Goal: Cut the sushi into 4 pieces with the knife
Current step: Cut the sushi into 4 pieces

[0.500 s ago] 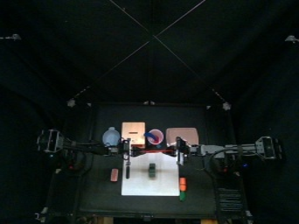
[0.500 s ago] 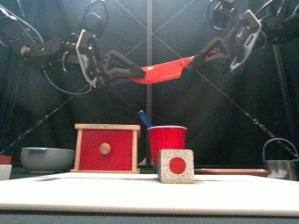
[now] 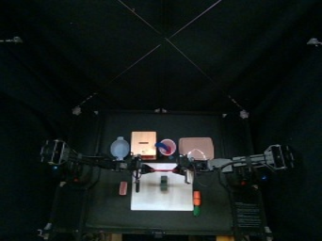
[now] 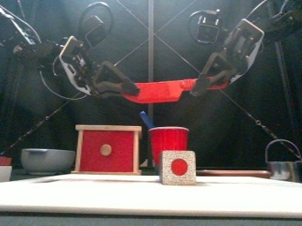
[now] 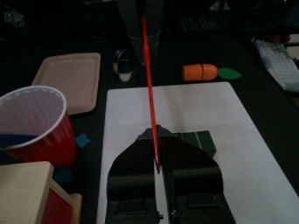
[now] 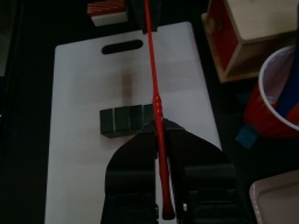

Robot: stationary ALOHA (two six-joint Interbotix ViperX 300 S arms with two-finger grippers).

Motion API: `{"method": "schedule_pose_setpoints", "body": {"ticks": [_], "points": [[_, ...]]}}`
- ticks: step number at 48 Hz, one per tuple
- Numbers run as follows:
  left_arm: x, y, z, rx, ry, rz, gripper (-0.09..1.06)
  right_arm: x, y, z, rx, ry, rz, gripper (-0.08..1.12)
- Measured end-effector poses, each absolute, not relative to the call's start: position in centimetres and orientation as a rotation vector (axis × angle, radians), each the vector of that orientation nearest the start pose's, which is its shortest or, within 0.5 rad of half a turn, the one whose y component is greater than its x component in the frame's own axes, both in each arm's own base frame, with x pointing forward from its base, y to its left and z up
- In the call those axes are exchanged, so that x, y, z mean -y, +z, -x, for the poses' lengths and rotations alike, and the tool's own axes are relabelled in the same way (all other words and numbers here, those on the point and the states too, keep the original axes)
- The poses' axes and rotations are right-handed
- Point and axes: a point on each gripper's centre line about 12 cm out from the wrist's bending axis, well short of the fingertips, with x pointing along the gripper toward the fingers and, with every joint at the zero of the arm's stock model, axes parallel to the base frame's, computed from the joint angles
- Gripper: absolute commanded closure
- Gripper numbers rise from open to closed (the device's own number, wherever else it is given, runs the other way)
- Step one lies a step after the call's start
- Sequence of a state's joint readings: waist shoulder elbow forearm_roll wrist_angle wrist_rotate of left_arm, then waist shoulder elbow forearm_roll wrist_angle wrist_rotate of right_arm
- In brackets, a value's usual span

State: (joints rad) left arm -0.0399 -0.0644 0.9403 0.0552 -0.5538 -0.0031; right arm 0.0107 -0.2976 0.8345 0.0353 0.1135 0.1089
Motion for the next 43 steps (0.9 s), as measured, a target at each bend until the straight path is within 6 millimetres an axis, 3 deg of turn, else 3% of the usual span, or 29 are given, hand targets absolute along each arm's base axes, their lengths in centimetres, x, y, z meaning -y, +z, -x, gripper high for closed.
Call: {"method": "schedule_pose_setpoints", "body": {"ticks": [13,26,43], "points": [[2.7,13.6,-35.0,-0.395,-0.101,-0.047,0.71,-1.0,17.9,-32.6,-0.737,-0.031,-0.159,0.99],[3.0,12.3,-35.6,-0.43,-0.1,-0.037,0.71,-1.1,15.2,-32.8,-0.827,-0.036,-0.157,0.99],[3.0,10.6,-36.0,-0.467,-0.086,-0.024,0.72,-0.9,14.3,-32.6,-0.855,-0.044,-0.158,0.99]]}}
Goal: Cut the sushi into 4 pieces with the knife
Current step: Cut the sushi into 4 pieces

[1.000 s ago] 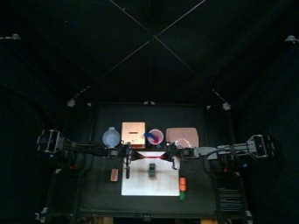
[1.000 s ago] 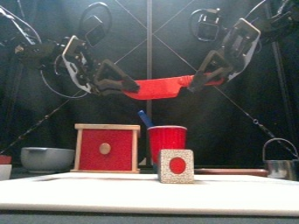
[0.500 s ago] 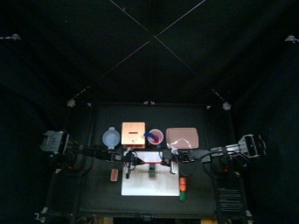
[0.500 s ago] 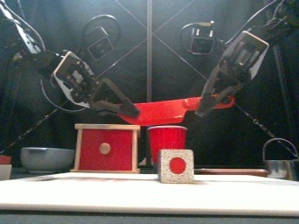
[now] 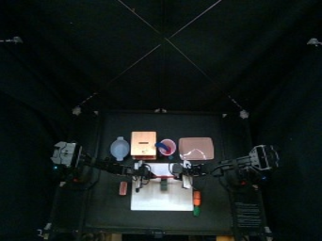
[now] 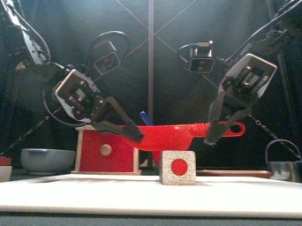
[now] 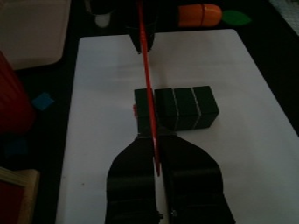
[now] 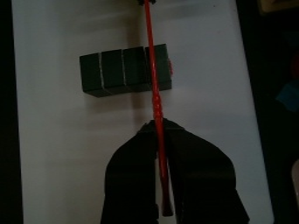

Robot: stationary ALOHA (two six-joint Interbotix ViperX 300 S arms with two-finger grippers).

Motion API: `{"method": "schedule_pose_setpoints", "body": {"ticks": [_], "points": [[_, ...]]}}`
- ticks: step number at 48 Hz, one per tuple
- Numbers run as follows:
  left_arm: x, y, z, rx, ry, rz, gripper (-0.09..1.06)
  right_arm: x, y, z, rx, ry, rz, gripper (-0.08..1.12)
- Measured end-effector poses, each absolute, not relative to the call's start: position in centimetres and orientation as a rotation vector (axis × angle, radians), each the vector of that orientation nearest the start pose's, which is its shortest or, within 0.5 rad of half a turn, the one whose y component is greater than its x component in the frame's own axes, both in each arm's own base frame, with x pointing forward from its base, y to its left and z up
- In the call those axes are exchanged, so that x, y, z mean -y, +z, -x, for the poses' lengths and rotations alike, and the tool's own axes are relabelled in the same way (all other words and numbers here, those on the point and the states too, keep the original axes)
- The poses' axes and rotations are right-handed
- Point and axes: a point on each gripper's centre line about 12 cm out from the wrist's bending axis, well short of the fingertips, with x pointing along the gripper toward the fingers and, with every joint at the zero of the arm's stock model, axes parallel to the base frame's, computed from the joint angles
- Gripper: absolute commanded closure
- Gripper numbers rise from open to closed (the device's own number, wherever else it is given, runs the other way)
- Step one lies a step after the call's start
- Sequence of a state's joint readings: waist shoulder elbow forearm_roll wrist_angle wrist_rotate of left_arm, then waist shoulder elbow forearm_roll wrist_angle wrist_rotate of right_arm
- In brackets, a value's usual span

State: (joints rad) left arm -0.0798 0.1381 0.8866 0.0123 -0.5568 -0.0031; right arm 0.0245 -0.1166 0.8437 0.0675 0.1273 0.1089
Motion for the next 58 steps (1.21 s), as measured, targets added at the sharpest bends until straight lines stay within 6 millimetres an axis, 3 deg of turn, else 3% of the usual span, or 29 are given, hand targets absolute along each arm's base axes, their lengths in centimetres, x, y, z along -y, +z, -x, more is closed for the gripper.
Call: {"method": "schedule_pose_setpoints", "body": {"ticks": [23,41,51,58], "points": [[4.2,9.7,-36.2,-0.484,-0.1,-0.006,0.72,-1.5,13.4,-32.6,-0.879,-0.035,-0.166,0.99],[4.6,6.9,-36.7,-0.553,-0.069,0.025,0.72,-1.7,10.2,-33.0,-0.949,-0.043,-0.165,0.99],[4.4,6.4,-36.7,-0.566,-0.059,0.026,0.72,-1.5,10.0,-33.1,-0.955,-0.045,-0.161,0.99],[2.7,6.9,-36.9,-0.551,-0.023,0.031,0.72,-0.3,10.3,-33.1,-0.946,-0.07,-0.158,0.99]]}}
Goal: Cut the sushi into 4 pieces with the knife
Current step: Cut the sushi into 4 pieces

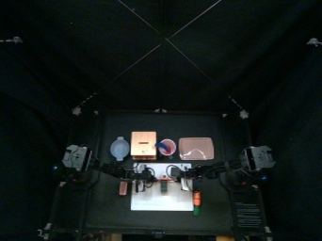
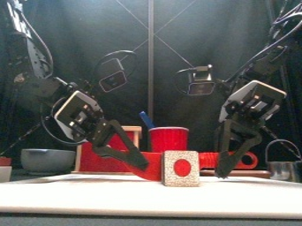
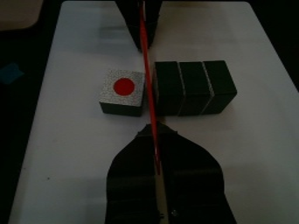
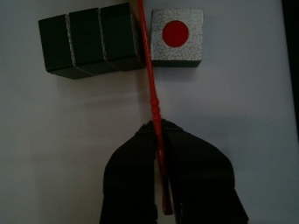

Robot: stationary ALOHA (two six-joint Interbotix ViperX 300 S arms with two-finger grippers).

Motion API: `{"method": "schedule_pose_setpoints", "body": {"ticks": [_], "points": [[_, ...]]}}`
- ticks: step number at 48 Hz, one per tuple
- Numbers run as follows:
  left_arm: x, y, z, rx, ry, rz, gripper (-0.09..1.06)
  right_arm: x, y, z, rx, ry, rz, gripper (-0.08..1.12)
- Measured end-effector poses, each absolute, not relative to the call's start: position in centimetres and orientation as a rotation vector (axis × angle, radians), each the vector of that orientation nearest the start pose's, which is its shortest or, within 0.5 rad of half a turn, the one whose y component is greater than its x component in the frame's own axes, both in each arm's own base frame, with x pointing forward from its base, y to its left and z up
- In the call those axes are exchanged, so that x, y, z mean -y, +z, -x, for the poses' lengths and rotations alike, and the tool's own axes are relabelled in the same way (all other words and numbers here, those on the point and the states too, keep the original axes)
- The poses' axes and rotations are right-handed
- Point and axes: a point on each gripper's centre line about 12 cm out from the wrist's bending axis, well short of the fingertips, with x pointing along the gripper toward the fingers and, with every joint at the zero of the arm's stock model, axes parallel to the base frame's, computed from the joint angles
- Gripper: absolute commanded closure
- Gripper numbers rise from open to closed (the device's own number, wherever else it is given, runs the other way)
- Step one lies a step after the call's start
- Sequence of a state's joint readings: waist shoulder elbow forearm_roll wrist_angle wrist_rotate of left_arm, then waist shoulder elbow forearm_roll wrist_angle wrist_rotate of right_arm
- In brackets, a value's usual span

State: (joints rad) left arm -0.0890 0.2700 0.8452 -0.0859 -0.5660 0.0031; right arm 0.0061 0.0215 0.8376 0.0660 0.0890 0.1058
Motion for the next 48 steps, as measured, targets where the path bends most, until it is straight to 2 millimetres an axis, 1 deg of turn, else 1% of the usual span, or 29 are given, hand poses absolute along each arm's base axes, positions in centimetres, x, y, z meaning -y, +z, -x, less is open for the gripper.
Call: {"method": "schedule_pose_setpoints", "body": {"ticks": [3,7,14,18,23,29,33,36,39,46,48], "points": [[1.7,7.0,-37.0,-0.547,-0.008,0.022,0.72,0.6,10.3,-33.1,-0.943,-0.088,-0.158,0.99],[1.0,7.2,-37.0,-0.545,-0.005,0.011,0.72,1.2,10.4,-33.1,-0.944,-0.103,-0.159,0.99],[0.9,7.7,-37.0,-0.54,-0.016,-0.005,0.72,1.3,10.6,-33.4,-0.95,-0.102,-0.153,0.99],[1.0,8.4,-36.9,-0.526,-0.02,-0.006,0.72,1.2,11.4,-33.5,-0.952,-0.099,-0.154,0.99],[1.5,10.4,-36.7,-0.482,-0.036,-0.009,0.72,0.2,13.3,-33.5,-0.925,-0.071,-0.148,0.99],[3.4,12.4,-36.3,-0.43,-0.097,-0.03,0.72,-1.5,15.1,-33.3,-0.877,-0.025,-0.147,0.99],[4.5,13.1,-36.1,-0.412,-0.128,-0.034,0.72,-2.3,15.7,-33.2,-0.861,-0.006,-0.154,0.99],[5.0,13.0,-36.0,-0.415,-0.14,-0.032,0.72,-2.6,15.8,-33.2,-0.859,-0.002,-0.162,0.99],[5.2,12.5,-36.0,-0.429,-0.142,-0.028,0.72,-2.7,15.6,-33.3,-0.857,0.003,-0.16,0.99],[5.2,10.8,-36.0,-0.475,-0.125,-0.011,0.72,-2.7,14.4,-33.5,-0.883,-0.004,-0.16,0.99],[5.3,10.7,-36.1,-0.475,-0.125,-0.009,0.72,-2.8,14.2,-33.5,-0.889,-0.004,-0.162,0.99]]}}
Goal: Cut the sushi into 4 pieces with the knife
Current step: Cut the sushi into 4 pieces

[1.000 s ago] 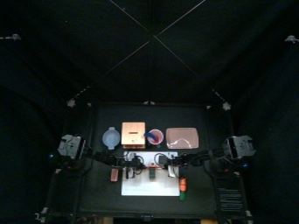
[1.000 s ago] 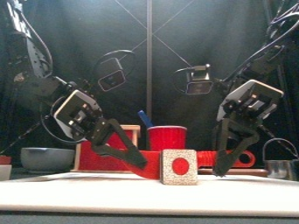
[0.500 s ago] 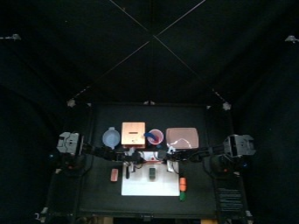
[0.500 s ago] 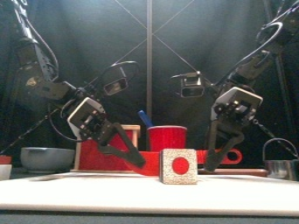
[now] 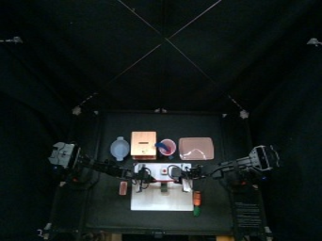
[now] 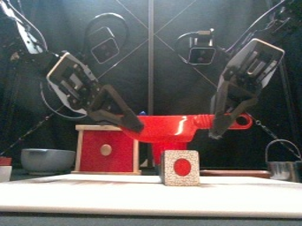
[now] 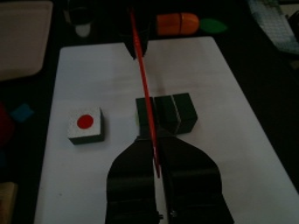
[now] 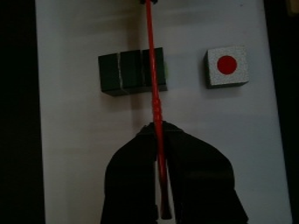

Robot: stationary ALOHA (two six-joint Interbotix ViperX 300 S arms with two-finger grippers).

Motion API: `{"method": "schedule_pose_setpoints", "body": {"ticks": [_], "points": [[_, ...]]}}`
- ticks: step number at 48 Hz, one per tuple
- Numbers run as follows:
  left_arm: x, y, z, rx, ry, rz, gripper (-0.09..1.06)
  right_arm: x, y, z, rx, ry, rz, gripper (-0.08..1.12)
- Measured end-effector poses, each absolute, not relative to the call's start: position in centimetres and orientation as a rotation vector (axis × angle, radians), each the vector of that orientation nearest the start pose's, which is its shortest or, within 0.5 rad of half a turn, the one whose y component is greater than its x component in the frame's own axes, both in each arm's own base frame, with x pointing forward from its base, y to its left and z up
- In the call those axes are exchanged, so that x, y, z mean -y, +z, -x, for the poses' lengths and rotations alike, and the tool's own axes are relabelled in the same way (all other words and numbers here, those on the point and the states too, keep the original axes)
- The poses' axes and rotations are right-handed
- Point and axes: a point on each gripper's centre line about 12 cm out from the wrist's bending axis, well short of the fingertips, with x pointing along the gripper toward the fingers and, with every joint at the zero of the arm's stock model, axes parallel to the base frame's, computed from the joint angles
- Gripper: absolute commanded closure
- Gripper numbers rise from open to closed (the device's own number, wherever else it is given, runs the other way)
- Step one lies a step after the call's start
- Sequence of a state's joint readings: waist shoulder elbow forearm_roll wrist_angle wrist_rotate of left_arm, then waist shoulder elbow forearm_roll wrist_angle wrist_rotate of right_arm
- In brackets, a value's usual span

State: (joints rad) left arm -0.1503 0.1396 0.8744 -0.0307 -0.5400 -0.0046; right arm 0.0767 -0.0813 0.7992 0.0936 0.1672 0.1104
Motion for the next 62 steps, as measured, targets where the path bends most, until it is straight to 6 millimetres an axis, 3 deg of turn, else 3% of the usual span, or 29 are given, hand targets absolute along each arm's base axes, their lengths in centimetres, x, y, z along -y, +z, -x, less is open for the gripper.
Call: {"method": "schedule_pose_setpoints", "body": {"ticks": [21,24,38,49,62], "points": [[6.4,10.3,-35.9,-0.484,-0.141,0.002,0.72,-3.6,13.3,-33.6,-0.913,0.003,-0.183,0.99],[6.4,9.9,-36.0,-0.498,-0.134,0.008,0.72,-3.5,12.2,-33.8,-0.94,0.0,-0.176,0.99],[6.3,7.0,-36.3,-0.566,-0.097,0.033,0.72,-3.6,10.2,-33.8,-0.992,-0.008,-0.175,0.99],[6.2,6.1,-36.2,-0.588,-0.081,0.04,0.72,-3.5,10.1,-33.9,-0.998,-0.011,-0.177,0.99],[3.5,6.5,-36.6,-0.577,-0.042,0.026,0.72,-1.7,10.2,-33.9,-0.995,-0.036,-0.147,0.99]]}}
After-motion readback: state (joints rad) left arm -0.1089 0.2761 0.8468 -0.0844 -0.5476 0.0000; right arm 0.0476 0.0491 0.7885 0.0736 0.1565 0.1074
